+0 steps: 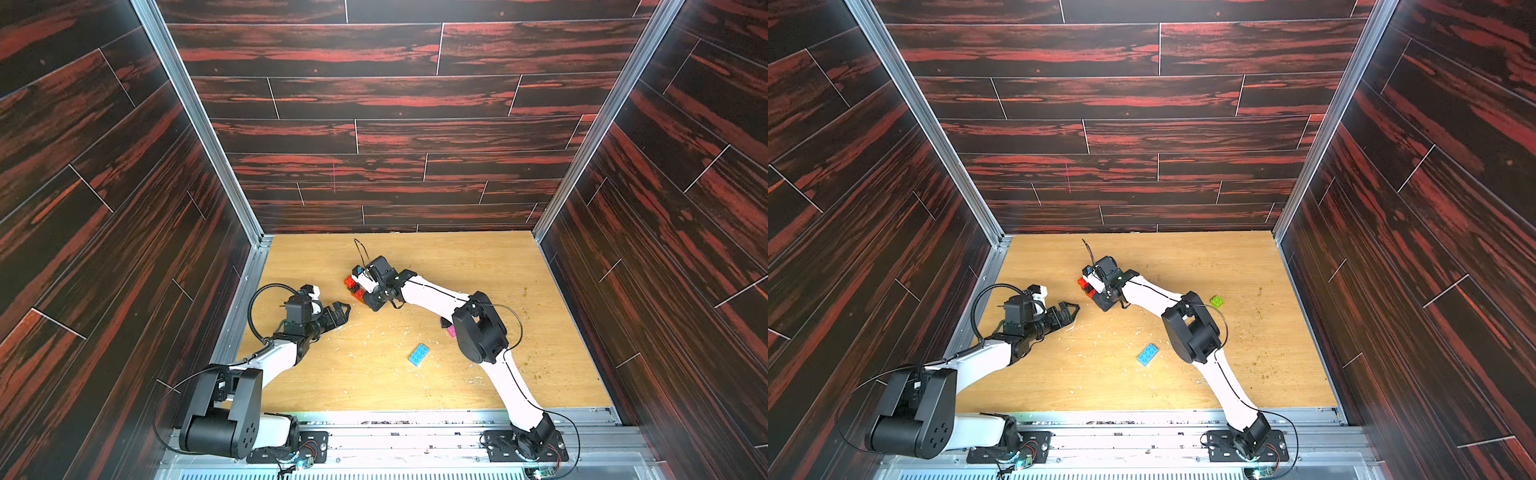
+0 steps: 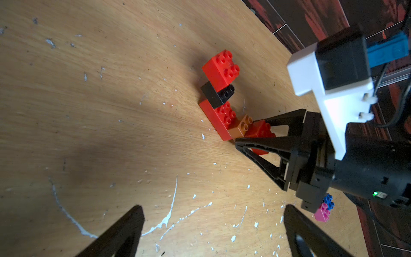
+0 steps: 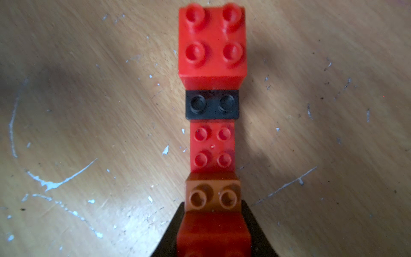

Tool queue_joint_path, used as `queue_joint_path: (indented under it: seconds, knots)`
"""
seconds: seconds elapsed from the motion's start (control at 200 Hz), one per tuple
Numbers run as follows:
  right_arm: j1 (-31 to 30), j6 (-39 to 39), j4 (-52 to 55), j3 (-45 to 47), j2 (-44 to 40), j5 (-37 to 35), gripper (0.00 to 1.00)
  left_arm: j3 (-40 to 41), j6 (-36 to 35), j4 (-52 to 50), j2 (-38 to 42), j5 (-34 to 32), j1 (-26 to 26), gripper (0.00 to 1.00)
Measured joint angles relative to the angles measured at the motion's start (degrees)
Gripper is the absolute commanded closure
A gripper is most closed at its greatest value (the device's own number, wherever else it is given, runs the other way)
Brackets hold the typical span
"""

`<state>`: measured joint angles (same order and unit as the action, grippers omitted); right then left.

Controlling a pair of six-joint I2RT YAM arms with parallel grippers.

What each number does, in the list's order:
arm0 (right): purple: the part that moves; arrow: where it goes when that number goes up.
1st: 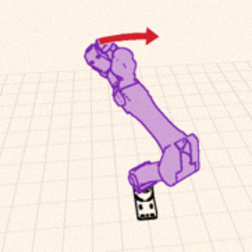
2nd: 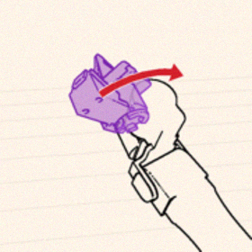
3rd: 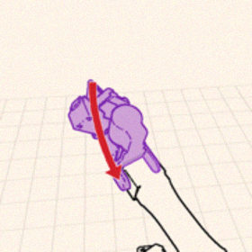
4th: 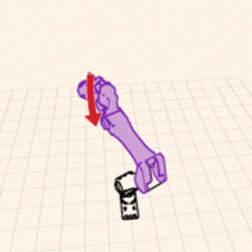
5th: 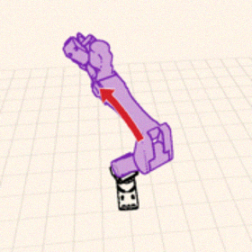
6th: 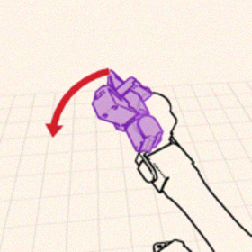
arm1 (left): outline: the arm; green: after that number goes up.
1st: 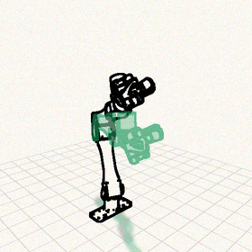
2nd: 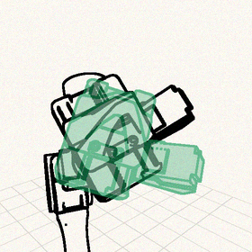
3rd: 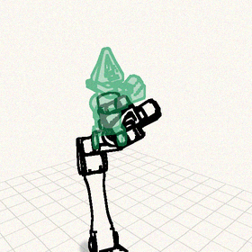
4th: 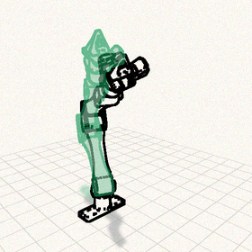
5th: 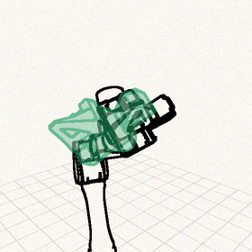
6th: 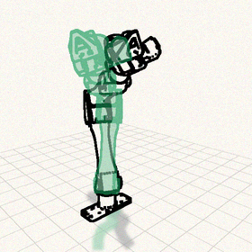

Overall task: Assemble the letter v with lego
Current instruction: Adjust the lego brick at the center of the board.

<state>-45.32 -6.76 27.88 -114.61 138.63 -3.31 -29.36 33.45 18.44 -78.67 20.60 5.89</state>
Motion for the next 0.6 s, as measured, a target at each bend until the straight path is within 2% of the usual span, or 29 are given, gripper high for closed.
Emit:
queue_joint_path:
  seconds: [0.13, 0.381, 0.471, 0.601]
  knots:
    - [-0.07, 0.72, 2.84, -1.97, 0.48, -0.33, 0.73, 0.0, 0.0, 0.0, 0.0, 0.02, 0.02, 0.0]
    - [-0.07, 1.84, 6.99, -6.78, 2.45, -0.44, 0.6, 0.0, 0.0, 0.0, 0.0, 0.0, 0.02, 0.0]
    - [-0.07, 2.05, 8.85, -10.05, 4.13, -0.39, 0.53, 0.0, 0.0, 0.0, 0.0, 0.0, 0.02, 0.0]
    - [-0.11, 2.71, 10.43, -14.67, 7.17, -0.33, 0.5, 0.0, 0.0, 0.0, 0.0, 0.0, 0.02, 0.0]
